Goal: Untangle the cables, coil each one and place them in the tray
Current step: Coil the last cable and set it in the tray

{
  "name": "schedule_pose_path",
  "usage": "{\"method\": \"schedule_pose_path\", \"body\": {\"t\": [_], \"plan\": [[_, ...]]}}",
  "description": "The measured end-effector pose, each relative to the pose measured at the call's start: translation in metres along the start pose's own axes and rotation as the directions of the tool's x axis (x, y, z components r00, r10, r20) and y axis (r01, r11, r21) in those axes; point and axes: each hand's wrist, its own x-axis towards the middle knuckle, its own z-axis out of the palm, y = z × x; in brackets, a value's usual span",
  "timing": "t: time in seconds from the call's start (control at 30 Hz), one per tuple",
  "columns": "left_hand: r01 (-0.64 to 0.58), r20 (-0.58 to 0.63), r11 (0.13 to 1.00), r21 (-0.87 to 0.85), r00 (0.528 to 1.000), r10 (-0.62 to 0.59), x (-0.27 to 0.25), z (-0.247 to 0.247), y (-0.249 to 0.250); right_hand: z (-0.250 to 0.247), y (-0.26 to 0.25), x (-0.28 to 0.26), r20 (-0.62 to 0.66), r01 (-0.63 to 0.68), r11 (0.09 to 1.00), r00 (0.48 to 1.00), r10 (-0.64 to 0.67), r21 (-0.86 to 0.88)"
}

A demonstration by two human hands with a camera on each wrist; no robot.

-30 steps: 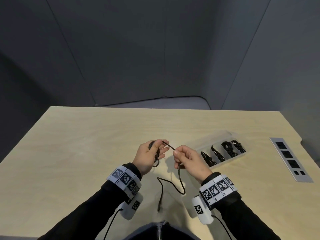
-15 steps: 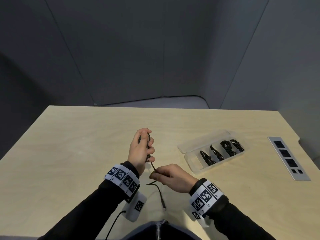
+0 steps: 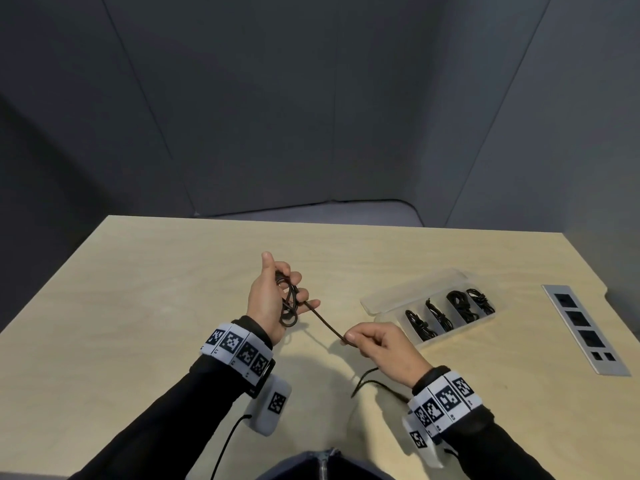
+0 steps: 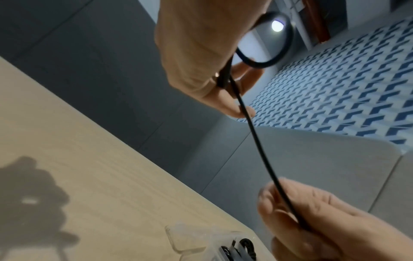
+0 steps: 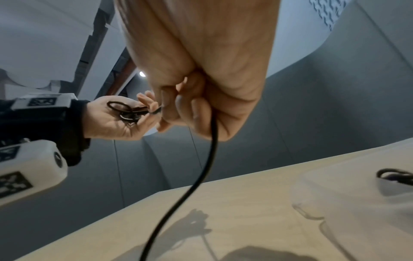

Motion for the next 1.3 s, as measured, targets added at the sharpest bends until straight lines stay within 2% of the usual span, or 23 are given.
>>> {"method": "schedule_pose_path", "body": {"t": [0.17, 0.27, 0.37, 0.5, 0.63, 0.7, 0.77, 0.83, 0.87, 0.9, 0.97, 1.03, 1.1, 1.17, 1.2, 1.27, 1.3], "plan": [[-0.028, -0.036, 0.994, 0.106, 0.999, 0.032, 0.003, 0.005, -0.003, -0.001, -0.001, -0.002, 0.011, -0.034, 0.999, 0.999, 0.034, -0.036], [-0.044, 0.027, 0.972, 0.229, 0.999, 0.039, -0.001, 0.006, -0.010, 0.000, -0.014, 0.002, -0.031, -0.059, 0.998, 0.998, 0.060, 0.034], [-0.105, 0.081, 0.947, 0.303, 0.993, 0.085, -0.006, 0.010, -0.017, 0.009, -0.032, 0.010, -0.001, -0.050, 0.998, 0.999, 0.050, 0.049], [-0.133, 0.008, 0.971, 0.199, 0.991, 0.134, 0.000, 0.009, -0.015, 0.011, -0.041, 0.016, 0.010, 0.014, 0.998, 1.000, -0.014, -0.058], [-0.159, -0.089, 0.986, 0.041, 0.983, 0.162, 0.009, -0.003, -0.003, -0.013, -0.034, 0.017, -0.178, -0.021, 0.995, 0.984, 0.004, -0.095], [-0.155, -0.083, 0.988, 0.001, 0.985, 0.154, 0.011, -0.005, 0.002, -0.022, -0.029, 0.017, -0.204, -0.086, 0.954, 0.979, 0.027, -0.286], [-0.144, -0.040, 0.989, 0.020, 0.989, 0.145, 0.009, -0.001, 0.004, -0.020, -0.028, 0.013, -0.194, -0.063, 0.854, 0.980, -0.045, -0.517], [-0.150, -0.010, 0.988, 0.032, 0.989, 0.150, 0.007, 0.005, 0.001, -0.010, -0.040, 0.010, -0.127, 0.101, 0.765, 0.964, -0.233, -0.637], [-0.154, -0.003, 0.988, 0.023, 0.988, 0.154, 0.006, 0.008, -0.001, -0.002, -0.044, 0.011, -0.060, 0.169, 0.740, 0.960, -0.273, -0.651], [-0.162, 0.004, 0.987, 0.009, 0.987, 0.162, 0.006, 0.011, -0.002, 0.007, -0.048, 0.013, 0.010, 0.207, 0.738, 0.965, -0.262, -0.642], [-0.188, 0.016, 0.982, -0.024, 0.982, 0.189, 0.005, 0.016, -0.005, 0.023, -0.048, 0.019, 0.104, 0.196, 0.794, 0.981, -0.167, -0.576], [-0.215, -0.002, 0.976, -0.022, 0.977, 0.215, 0.005, 0.019, -0.002, 0.033, -0.048, 0.023, 0.116, 0.146, 0.853, 0.988, -0.101, -0.501], [-0.233, -0.039, 0.969, 0.083, 0.971, 0.237, 0.005, 0.017, 0.002, 0.037, -0.050, 0.021, 0.112, 0.107, 0.851, 0.992, -0.058, -0.514], [-0.260, -0.019, 0.893, 0.367, 0.958, 0.286, 0.008, 0.009, 0.004, 0.038, -0.051, 0.019, 0.146, 0.178, 0.755, 0.983, -0.109, -0.631], [-0.291, 0.040, 0.804, 0.519, 0.947, 0.317, 0.009, 0.004, 0.002, 0.038, -0.053, 0.017, 0.185, 0.237, 0.693, 0.971, -0.151, -0.680], [-0.409, 0.257, 0.543, 0.733, 0.906, 0.336, 0.009, -0.005, -0.004, 0.036, -0.062, 0.016, 0.271, 0.385, 0.586, 0.922, -0.276, -0.713], [-0.467, 0.371, 0.421, 0.777, 0.881, 0.294, 0.009, -0.007, -0.007, 0.035, -0.065, 0.017, 0.296, 0.465, 0.515, 0.877, -0.378, -0.720]]}}
